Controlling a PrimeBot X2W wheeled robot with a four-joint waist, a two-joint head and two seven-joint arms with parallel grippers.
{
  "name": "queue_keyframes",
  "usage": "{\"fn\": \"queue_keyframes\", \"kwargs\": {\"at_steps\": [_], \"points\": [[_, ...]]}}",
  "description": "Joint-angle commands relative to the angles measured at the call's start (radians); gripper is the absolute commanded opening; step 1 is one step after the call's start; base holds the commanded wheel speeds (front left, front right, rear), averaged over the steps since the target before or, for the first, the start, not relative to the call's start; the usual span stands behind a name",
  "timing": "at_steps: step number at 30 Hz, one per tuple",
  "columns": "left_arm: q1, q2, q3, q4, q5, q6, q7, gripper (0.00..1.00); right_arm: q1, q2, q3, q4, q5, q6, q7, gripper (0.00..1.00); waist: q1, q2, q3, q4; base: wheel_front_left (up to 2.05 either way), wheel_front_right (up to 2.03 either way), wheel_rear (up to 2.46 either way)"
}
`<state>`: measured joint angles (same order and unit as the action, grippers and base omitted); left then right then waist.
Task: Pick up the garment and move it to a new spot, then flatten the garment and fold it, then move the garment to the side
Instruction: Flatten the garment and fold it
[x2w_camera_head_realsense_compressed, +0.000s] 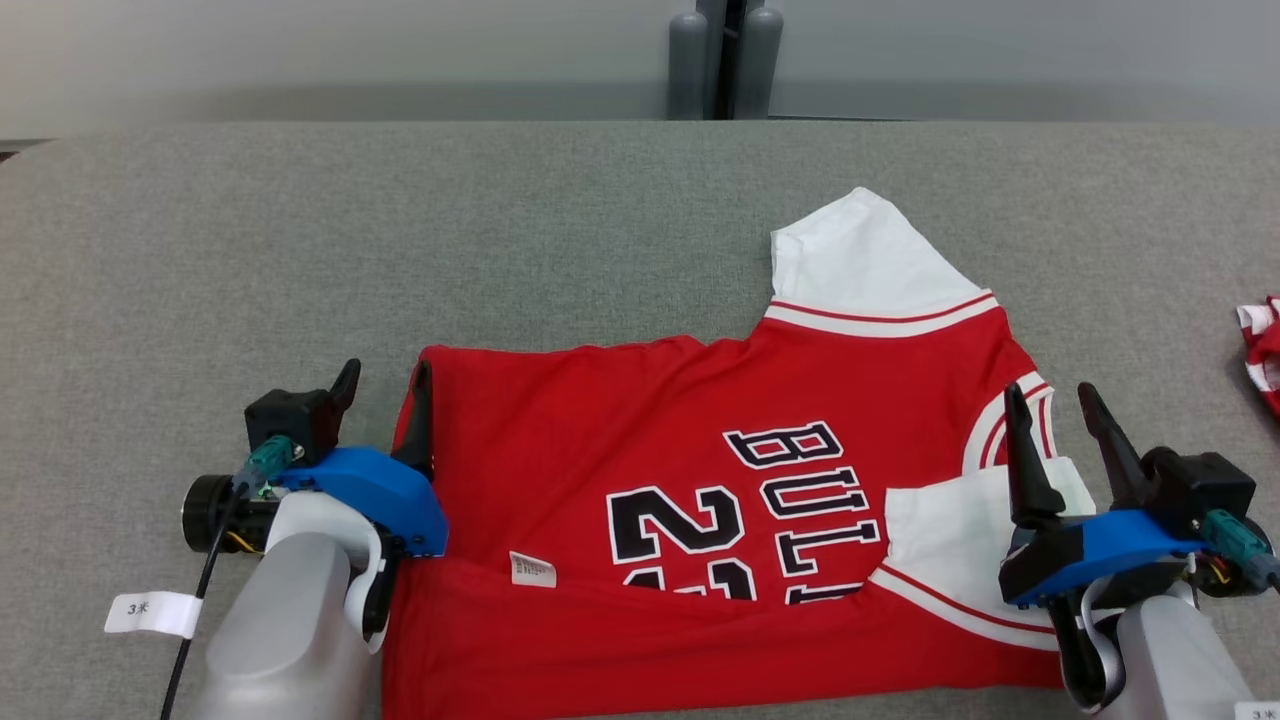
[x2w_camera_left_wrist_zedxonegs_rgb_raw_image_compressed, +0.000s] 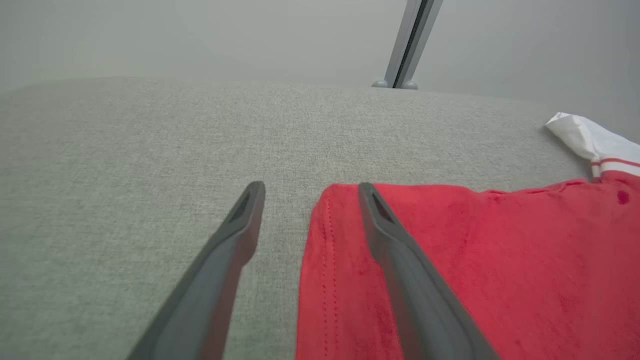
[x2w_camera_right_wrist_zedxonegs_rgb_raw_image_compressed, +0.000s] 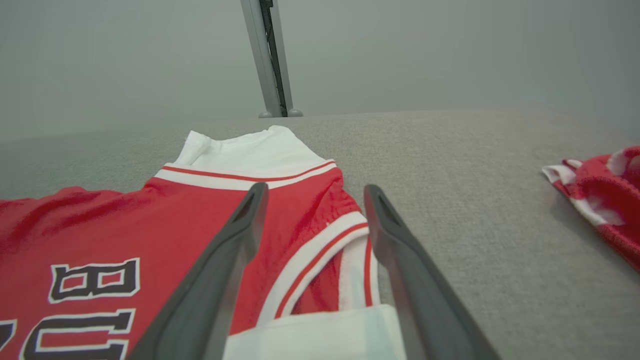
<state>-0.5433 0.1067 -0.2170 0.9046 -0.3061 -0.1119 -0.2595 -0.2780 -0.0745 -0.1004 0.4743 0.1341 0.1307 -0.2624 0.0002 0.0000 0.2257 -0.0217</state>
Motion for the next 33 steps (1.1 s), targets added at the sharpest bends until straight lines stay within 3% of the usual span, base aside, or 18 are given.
{"fn": "queue_keyframes", "kwargs": {"at_steps": [1,13,14,15,23,27,33], "points": [[-0.044,0.009,-0.009,0.036,-0.005,-0.007,-0.001,1.00,-0.036,-0.014,0.010,0.010,-0.005,0.000,-0.003,1.00,-0.0002,0.0000,0.021,-0.002,0.00,0.00,0.00],[-0.147,-0.006,-0.106,0.238,0.003,-0.021,-0.001,1.00,-0.165,-0.055,0.070,0.078,-0.015,0.000,-0.003,1.00,-0.0002,0.0000,0.078,-0.012,0.00,0.00,0.00],[-0.150,-0.010,-0.117,0.250,-0.002,-0.021,0.005,0.62,-0.179,-0.061,0.076,0.090,-0.017,0.000,-0.001,1.00,-0.0002,0.0000,0.080,-0.010,0.00,0.00,0.00],[-0.152,-0.014,-0.127,0.261,-0.006,-0.022,0.012,0.00,-0.195,-0.067,0.083,0.101,-0.020,0.000,0.005,1.00,-0.0002,0.0000,0.081,-0.008,0.00,0.00,0.00],[-0.211,-0.009,-0.160,0.275,-0.037,-0.008,0.004,0.00,-0.406,-0.148,0.112,0.241,-0.068,0.000,0.127,1.00,-0.0002,0.0000,0.109,0.053,0.00,0.00,0.00],[-0.220,-0.019,-0.143,0.198,-0.037,0.019,-0.006,0.00,-0.503,-0.182,0.106,0.329,-0.087,0.000,0.213,1.00,-0.0002,0.0000,0.126,0.105,0.00,0.00,0.00],[-0.176,-0.024,-0.133,0.085,-0.020,0.022,-0.006,0.00,-0.614,-0.210,0.113,0.436,-0.110,0.000,0.311,1.00,-0.0002,0.0000,0.160,0.163,0.00,0.00,0.00]]}}
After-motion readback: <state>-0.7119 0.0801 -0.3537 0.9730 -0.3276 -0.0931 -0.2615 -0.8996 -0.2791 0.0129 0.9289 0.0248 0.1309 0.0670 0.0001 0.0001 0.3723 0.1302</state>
